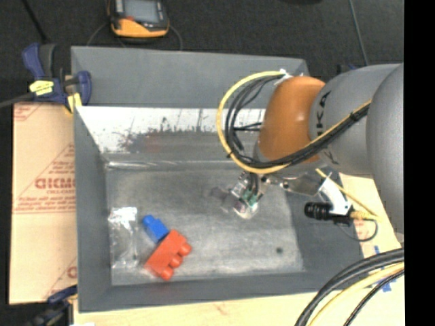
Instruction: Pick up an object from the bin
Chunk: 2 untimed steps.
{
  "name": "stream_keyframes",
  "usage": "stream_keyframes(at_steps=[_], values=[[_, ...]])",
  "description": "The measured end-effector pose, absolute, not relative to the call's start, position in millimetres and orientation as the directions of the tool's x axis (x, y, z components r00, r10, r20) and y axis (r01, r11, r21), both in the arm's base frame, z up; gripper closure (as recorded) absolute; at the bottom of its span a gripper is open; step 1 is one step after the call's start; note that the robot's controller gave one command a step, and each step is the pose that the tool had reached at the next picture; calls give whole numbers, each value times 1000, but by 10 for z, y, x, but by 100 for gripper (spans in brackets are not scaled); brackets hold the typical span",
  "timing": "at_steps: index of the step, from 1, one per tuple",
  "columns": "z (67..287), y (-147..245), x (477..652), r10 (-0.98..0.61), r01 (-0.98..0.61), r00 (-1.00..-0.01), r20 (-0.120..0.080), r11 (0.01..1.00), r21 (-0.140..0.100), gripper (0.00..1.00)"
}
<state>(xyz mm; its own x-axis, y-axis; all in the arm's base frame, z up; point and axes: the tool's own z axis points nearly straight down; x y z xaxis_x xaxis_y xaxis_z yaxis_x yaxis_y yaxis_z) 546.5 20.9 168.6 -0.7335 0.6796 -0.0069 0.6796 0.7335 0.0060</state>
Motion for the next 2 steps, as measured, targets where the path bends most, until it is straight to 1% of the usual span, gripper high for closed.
stream_keyframes(at_steps=[1, 2], values=[[1776, 202, 5476, 675, 675, -738, -3, 738, 2, 100], [1927, 195, 5487, 669, 669, -743, -4, 743, 3, 100]])
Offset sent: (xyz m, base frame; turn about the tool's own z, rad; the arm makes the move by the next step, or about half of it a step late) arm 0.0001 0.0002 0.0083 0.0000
